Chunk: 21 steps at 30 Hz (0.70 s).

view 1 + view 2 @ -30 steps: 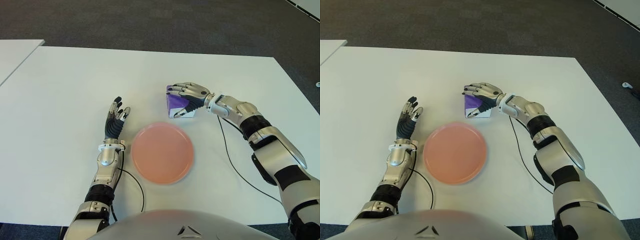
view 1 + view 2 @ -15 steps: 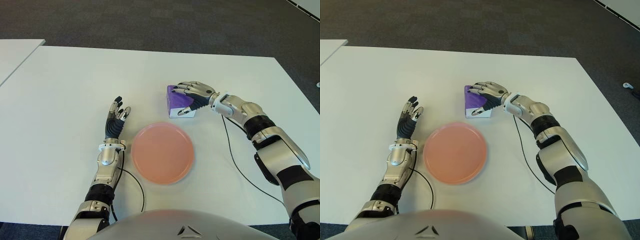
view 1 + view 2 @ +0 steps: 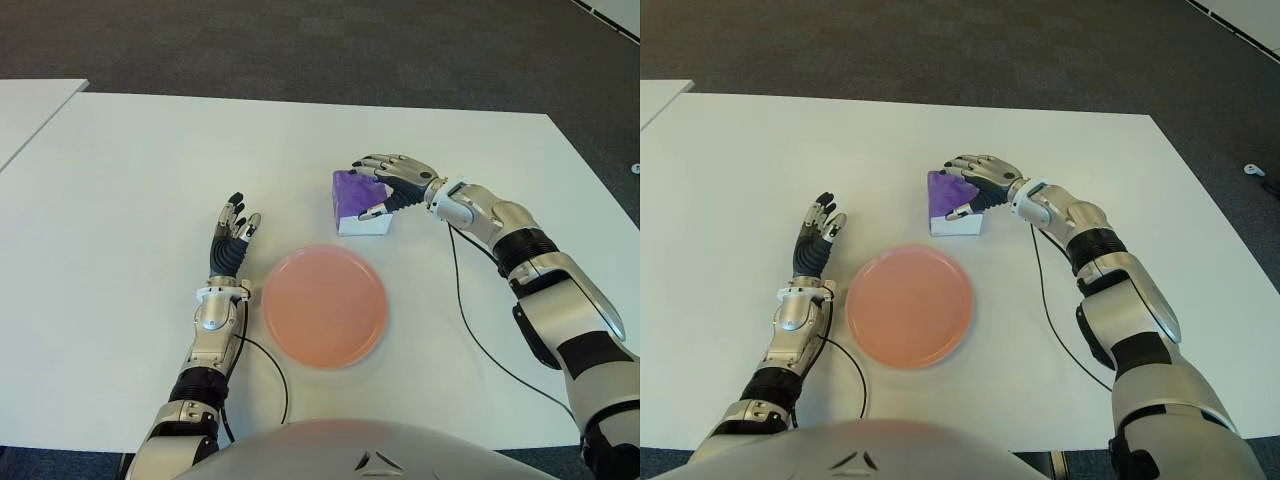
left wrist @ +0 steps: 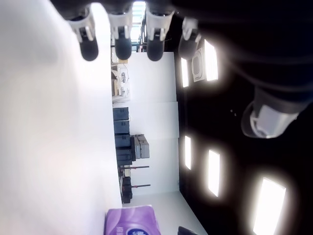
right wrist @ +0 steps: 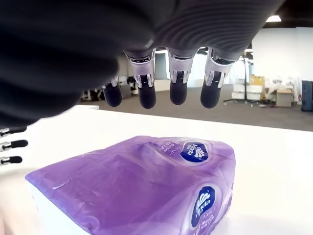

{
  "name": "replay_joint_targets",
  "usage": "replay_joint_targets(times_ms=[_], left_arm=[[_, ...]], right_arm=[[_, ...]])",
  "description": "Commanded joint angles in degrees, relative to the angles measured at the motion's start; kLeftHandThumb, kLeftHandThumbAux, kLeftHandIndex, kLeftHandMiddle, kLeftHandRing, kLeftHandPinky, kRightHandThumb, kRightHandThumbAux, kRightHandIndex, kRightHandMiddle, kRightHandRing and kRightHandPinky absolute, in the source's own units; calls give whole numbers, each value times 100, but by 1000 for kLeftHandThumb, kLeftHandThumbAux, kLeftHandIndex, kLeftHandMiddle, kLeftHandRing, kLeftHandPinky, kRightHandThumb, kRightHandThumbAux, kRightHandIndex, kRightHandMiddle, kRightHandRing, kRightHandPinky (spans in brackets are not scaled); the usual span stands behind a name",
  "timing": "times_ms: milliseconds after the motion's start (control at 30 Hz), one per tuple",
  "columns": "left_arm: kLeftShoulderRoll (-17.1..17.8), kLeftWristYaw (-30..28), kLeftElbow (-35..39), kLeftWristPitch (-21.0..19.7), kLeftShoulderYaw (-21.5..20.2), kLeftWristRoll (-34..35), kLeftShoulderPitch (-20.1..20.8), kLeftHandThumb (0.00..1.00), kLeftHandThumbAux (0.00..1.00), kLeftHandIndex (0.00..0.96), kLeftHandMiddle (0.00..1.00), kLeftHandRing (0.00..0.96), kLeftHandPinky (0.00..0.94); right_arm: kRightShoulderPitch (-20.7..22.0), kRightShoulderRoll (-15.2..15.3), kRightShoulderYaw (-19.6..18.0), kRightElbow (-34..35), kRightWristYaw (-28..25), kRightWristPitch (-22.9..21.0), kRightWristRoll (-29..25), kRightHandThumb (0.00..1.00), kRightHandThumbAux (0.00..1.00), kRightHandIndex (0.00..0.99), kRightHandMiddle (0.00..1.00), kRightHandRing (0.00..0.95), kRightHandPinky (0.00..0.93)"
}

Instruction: Put the tissue paper into the plate.

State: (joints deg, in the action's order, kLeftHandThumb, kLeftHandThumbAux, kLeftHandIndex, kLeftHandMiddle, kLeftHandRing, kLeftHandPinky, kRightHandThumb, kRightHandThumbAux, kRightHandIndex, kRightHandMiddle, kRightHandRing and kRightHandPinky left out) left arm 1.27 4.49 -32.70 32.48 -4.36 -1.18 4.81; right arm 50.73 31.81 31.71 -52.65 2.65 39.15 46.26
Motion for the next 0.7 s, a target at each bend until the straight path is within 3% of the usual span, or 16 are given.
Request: replay_joint_targets(times_ms=[33, 700], left_arm=[[-15, 5, -306, -205, -14, -8, -217, 0, 458, 0, 0, 0, 0], [25, 50, -363, -144, 9, -90, -214, 0, 454, 0, 0, 0, 0]], right_arm=[[-117, 42, -50, 109, -177, 43, -122, 245, 256, 0, 0, 0, 0], [-85, -78, -86, 5, -186, -170, -96, 292, 260, 0, 0, 0, 0]])
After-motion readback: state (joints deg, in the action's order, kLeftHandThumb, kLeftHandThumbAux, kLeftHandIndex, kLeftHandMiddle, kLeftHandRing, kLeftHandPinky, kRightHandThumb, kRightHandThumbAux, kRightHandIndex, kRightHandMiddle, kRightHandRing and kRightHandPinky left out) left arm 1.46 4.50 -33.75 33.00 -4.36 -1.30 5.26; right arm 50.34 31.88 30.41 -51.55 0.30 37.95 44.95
